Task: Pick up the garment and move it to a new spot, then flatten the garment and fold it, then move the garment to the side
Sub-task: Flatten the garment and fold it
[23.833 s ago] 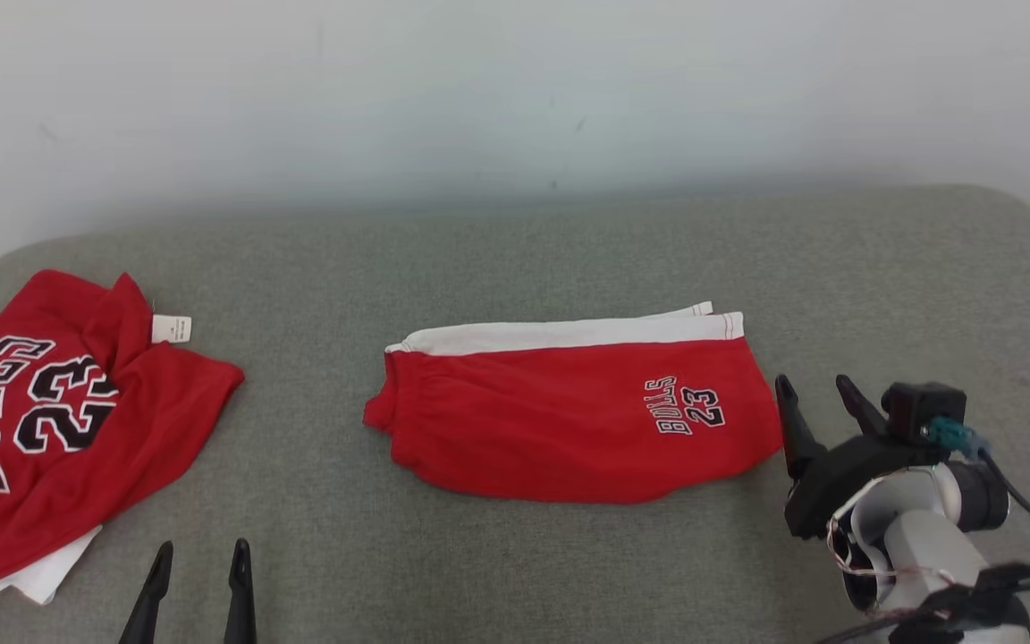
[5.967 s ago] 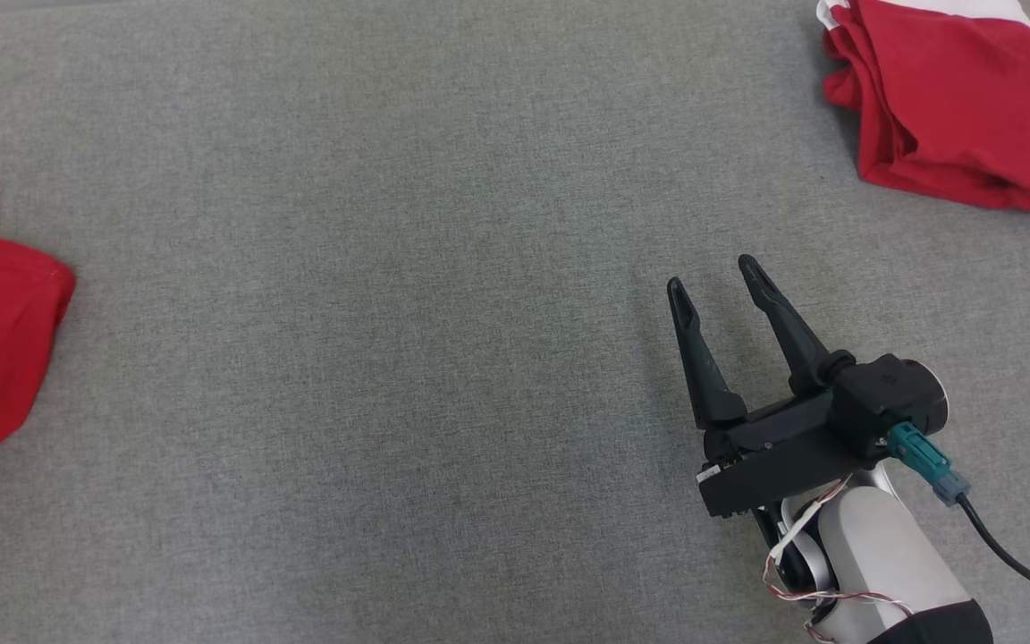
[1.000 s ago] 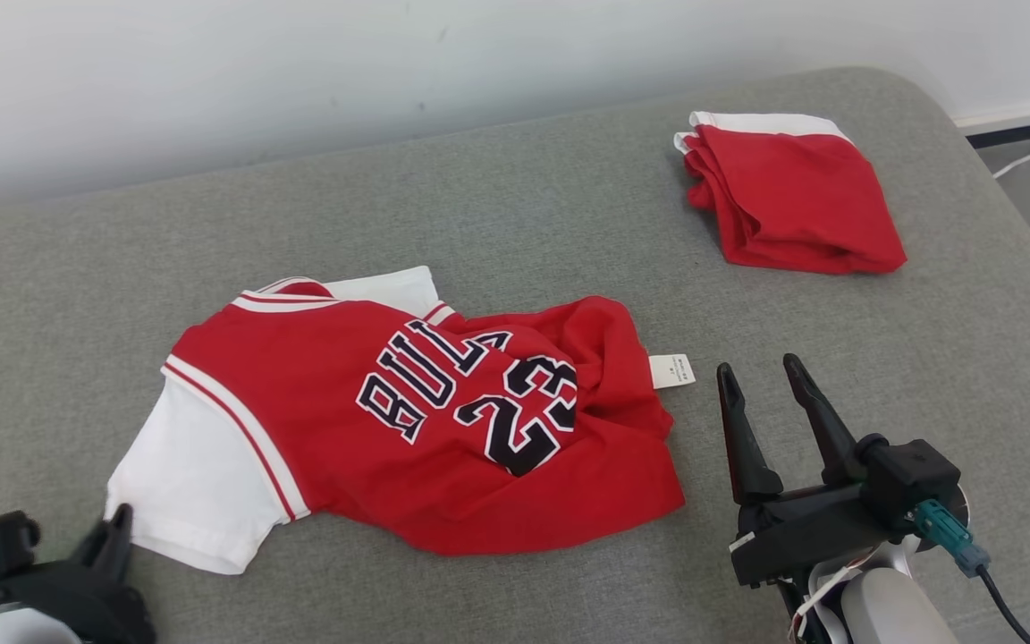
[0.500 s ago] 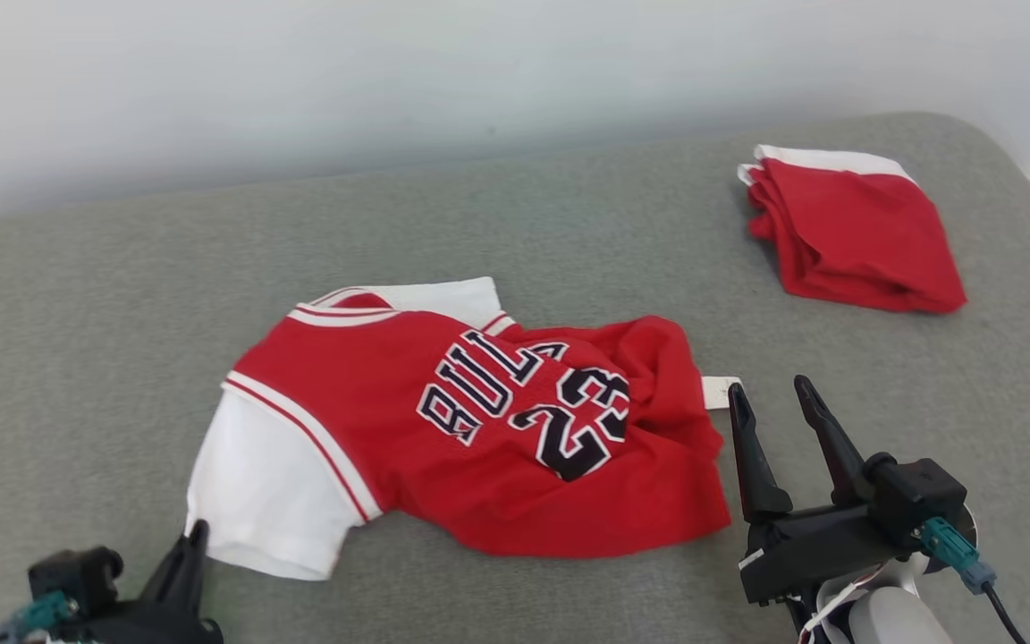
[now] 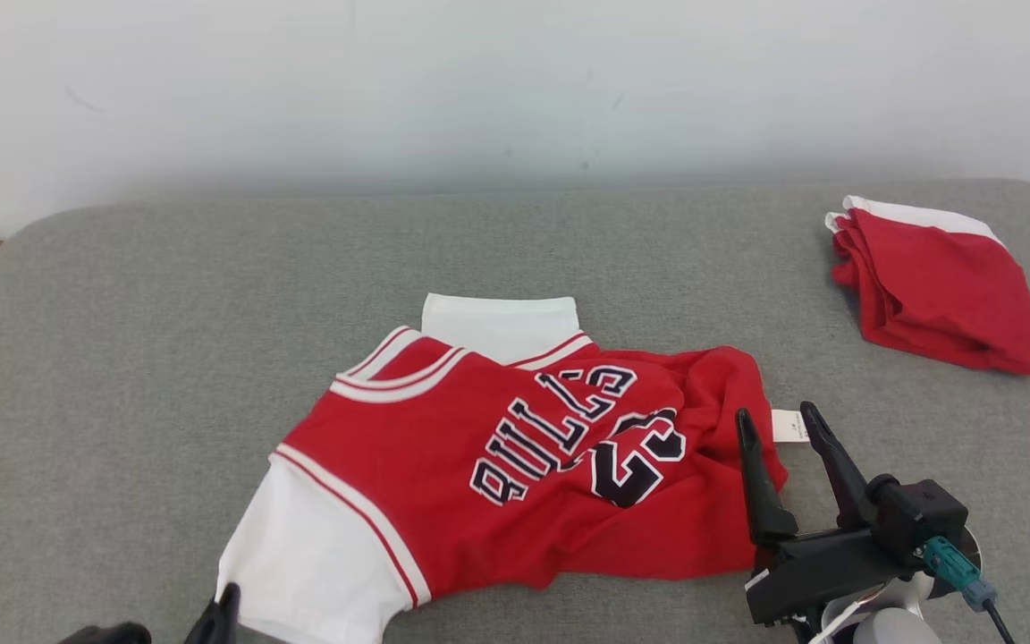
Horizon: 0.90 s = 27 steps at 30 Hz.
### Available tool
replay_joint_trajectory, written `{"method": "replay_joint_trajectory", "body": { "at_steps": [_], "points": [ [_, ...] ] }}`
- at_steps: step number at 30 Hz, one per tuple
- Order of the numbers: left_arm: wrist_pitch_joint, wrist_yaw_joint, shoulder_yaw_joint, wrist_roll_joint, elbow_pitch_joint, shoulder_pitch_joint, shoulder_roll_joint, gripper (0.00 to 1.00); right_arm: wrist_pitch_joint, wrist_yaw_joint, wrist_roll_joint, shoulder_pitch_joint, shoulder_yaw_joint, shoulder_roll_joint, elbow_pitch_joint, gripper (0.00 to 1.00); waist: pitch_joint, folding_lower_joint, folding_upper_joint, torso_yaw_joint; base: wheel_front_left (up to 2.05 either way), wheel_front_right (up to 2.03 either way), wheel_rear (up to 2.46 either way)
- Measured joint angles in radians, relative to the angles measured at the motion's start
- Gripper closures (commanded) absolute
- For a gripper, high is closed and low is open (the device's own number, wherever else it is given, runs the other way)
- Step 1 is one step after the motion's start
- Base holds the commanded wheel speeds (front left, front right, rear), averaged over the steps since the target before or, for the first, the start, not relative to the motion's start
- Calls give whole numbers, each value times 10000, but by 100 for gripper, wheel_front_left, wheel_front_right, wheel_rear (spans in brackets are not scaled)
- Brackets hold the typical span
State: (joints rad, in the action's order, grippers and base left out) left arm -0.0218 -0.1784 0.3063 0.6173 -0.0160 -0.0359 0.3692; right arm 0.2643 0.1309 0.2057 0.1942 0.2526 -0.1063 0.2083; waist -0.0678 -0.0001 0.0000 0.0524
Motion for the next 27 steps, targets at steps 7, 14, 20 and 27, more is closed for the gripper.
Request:
{"method": "replay_joint_trajectory", "body": {
  "at_steps": [7, 14, 20, 27],
  "points": [
    [77, -546, 19, 134, 941, 1099, -234, 100, 0, 0, -10, -5, -59, 6, 82, 0, 71, 0, 0, 296, 0, 0, 0],
    [8, -704, 2, 267, 1016, 1569, -322, 100, 0, 0, -10, -6, -115, -21, 226, 0, 65, 1, 0, 437, 0, 0, 0],
    [50, -690, 150, 410, 955, 1906, -410, 100, 0, 0, -10, -11, -153, -61, 276, 0, 111, 0, 0, 494, 0, 0, 0],
    [-541, -424, 244, 245, 360, 1676, -525, 0, 0, 0, -8, -17, -174, -100, 326, 0, 127, 1, 0, 560, 0, 0, 0]
  ]
}}
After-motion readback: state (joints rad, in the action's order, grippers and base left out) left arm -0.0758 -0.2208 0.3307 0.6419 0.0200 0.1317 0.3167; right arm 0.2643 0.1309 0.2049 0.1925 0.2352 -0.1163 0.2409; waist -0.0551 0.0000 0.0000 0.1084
